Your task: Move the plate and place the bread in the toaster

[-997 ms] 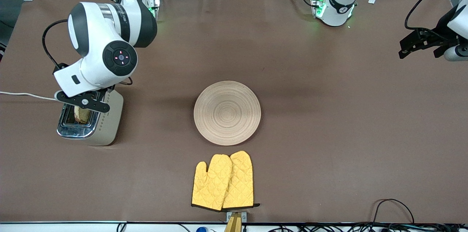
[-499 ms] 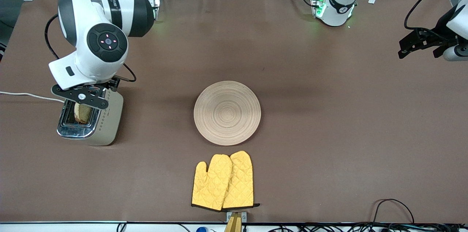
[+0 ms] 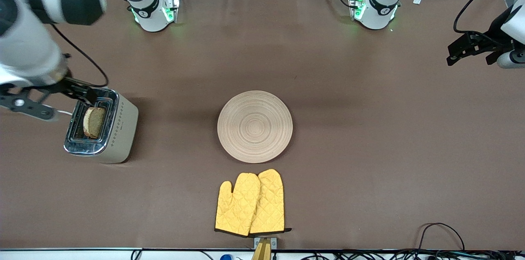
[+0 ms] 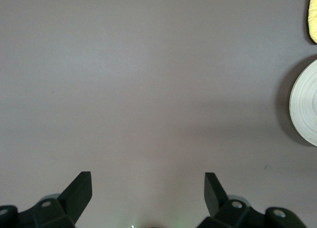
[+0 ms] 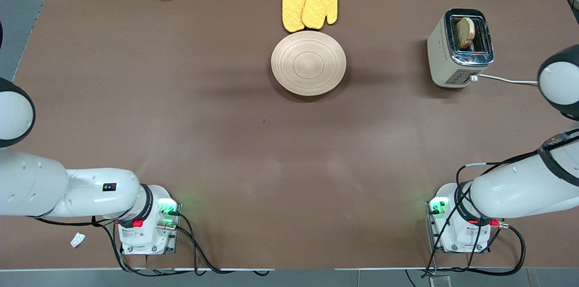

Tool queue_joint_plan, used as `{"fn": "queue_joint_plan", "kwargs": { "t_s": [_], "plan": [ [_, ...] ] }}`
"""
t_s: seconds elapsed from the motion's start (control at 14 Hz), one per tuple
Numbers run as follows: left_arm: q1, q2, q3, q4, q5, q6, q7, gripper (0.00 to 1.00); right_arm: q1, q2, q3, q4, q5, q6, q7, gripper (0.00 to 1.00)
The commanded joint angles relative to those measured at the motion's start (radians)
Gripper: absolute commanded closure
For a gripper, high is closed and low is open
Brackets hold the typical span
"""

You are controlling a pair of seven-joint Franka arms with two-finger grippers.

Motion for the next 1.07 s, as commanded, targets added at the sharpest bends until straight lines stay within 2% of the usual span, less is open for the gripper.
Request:
{"fn": "queue_joint_plan", "kwargs": {
  "t_s": [0.0,0.21,0.36,0.57,0.78,1.0],
  "plan": [
    [0.005,0.001,-0.001,0.006,-0.01,0.003,0.014,0.0,-0.117,-0.078,0.043,-0.055,0.095,0.046,-0.11,0.0],
    [0.005,0.001,0.001,0.006,-0.01,0.003,0.014,0.0,-0.188,-0.19,0.042,-0.165,0.201,0.121,-0.223,0.0],
    [0.003,0.001,-0.001,0.006,-0.01,0.003,0.014,0.0,-0.217,-0.255,0.043,-0.231,0.224,0.153,-0.312,0.0],
    [0.003,0.001,-0.001,0.006,-0.01,0.003,0.014,0.0,-0.286,-0.269,0.035,-0.228,0.318,0.141,-0.475,0.0],
    [0.005,0.001,0.001,0.007,-0.01,0.003,0.014,0.0,-0.215,-0.266,-0.047,-0.205,0.321,0.112,-0.506,0.0],
    [0.005,0.001,0.001,0.007,-0.01,0.003,0.014,0.0,-0.205,-0.256,-0.058,-0.153,0.324,0.106,-0.52,0.0]
  ]
}}
